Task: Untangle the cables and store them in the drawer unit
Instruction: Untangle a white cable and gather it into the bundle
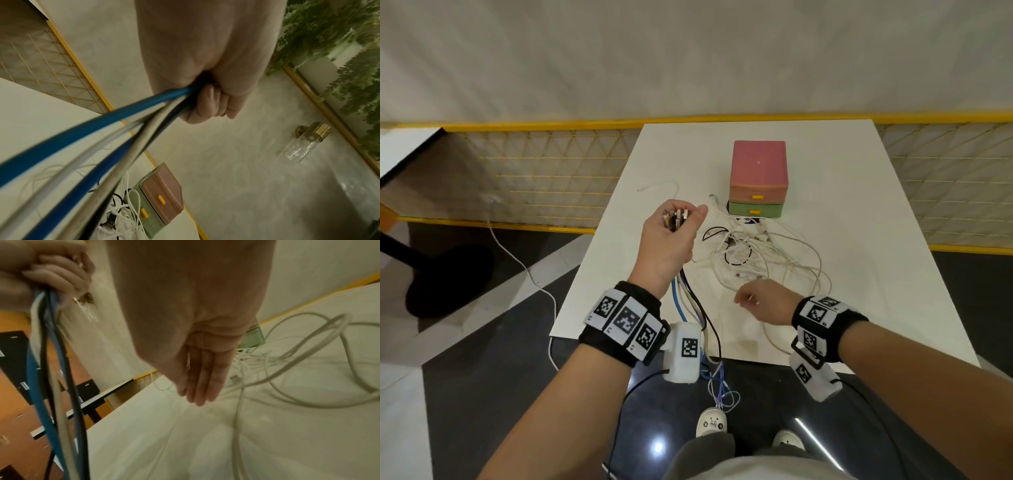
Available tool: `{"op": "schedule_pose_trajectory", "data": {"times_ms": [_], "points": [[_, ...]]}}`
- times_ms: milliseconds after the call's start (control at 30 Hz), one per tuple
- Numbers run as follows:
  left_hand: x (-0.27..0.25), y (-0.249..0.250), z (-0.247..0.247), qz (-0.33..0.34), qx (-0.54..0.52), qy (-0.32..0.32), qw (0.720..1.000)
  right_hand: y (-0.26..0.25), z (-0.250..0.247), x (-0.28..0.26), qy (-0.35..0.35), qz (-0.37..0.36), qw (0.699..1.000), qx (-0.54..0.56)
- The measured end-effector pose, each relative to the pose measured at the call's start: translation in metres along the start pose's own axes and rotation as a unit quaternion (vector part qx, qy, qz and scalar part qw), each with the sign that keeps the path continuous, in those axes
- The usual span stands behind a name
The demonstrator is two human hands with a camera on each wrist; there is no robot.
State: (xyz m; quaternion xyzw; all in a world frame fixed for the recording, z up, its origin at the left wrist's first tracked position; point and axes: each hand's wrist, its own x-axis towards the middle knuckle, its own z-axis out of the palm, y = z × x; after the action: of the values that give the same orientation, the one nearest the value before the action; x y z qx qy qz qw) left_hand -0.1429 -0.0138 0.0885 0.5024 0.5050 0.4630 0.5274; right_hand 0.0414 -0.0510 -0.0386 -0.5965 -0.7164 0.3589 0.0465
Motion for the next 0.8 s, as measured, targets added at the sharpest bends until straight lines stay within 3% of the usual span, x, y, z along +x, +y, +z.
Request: {"op": "schedule_pose_trajectory", "data": {"times_ms": [67,133,267,333,533,700,800], "points": [[0.004,-0.001,0.002,0.001,0.004,-0.005,1.000,-0.003,0.015,0.009,-0.073,-0.027,0.997,-0.003],[0.008,-0.001,0.003,0.001,0.006,-0.006,1.000,-0.007,0.027,0.020,-0.083,-0.037,0.996,-0.006],[0.019,-0.001,0.003,-0.001,0.007,0.001,1.000,-0.010,0.028,0.044,-0.001,0.026,0.998,-0.053],[0.023,-0.001,0.004,0.000,0.007,-0.001,1.000,-0.005,0.027,0.050,0.009,0.044,0.994,-0.096],[0.031,-0.004,0.010,0.000,0.017,-0.007,1.000,0.009,0.025,0.055,0.072,0.014,0.982,-0.177],[0.036,-0.004,0.013,0.001,0.032,-0.011,0.999,0.018,0.023,0.055,0.083,0.024,0.981,-0.172],[0.038,-0.004,0.012,0.001,0.032,-0.022,0.999,0.011,0.013,0.054,0.159,0.042,0.983,-0.080]]}}
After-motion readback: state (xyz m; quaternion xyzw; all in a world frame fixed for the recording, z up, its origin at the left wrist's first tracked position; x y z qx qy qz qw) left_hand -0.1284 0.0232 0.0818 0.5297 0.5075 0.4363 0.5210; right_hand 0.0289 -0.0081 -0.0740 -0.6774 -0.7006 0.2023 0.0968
